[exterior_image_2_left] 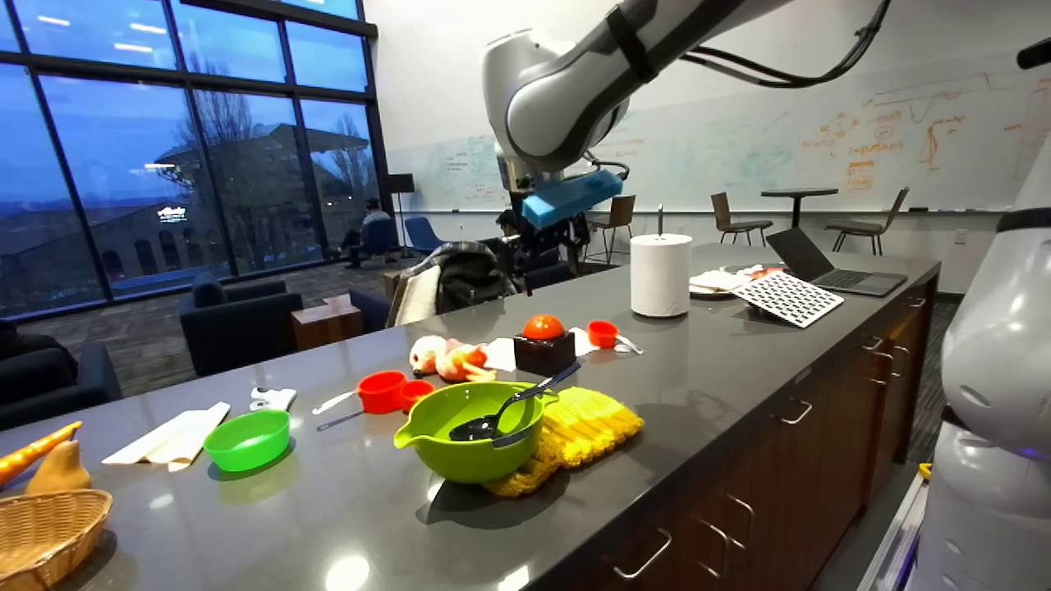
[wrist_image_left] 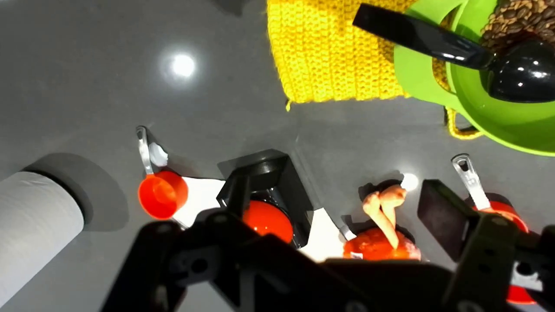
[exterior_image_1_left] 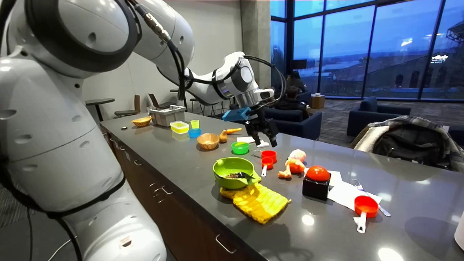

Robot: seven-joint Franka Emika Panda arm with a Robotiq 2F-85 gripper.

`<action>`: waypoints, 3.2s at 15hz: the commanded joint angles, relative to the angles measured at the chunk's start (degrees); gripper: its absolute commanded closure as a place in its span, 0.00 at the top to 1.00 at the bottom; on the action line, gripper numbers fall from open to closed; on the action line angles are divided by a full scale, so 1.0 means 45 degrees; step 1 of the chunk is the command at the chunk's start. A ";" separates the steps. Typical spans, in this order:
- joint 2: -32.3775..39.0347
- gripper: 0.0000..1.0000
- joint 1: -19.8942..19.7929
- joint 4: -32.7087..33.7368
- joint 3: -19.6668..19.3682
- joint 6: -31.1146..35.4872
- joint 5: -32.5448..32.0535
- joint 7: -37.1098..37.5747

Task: Press the orange button.

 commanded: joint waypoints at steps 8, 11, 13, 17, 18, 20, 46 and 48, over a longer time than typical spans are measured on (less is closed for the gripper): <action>0.4136 1.00 0.0859 0.4773 -0.1316 -0.0446 0.0174 -0.2691; 0.4095 1.00 0.1028 0.4535 -0.1628 -0.0270 0.0307 -0.2432; 0.4445 1.00 0.1041 0.5040 -0.1795 -0.0541 0.0317 -0.2431; 0.4525 1.00 0.1118 0.5200 -0.1814 -0.0646 0.0316 -0.2391; 0.4535 1.00 0.1097 0.5286 -0.1849 -0.0877 0.0420 -0.2506; 0.4542 1.00 0.1105 0.5347 -0.1971 -0.1056 0.0290 -0.2847; 0.8366 0.52 -0.0029 0.9547 -0.2889 -0.3654 0.2778 -0.7085; 0.8522 0.35 -0.0047 0.9823 -0.2898 -0.3816 0.2772 -0.7153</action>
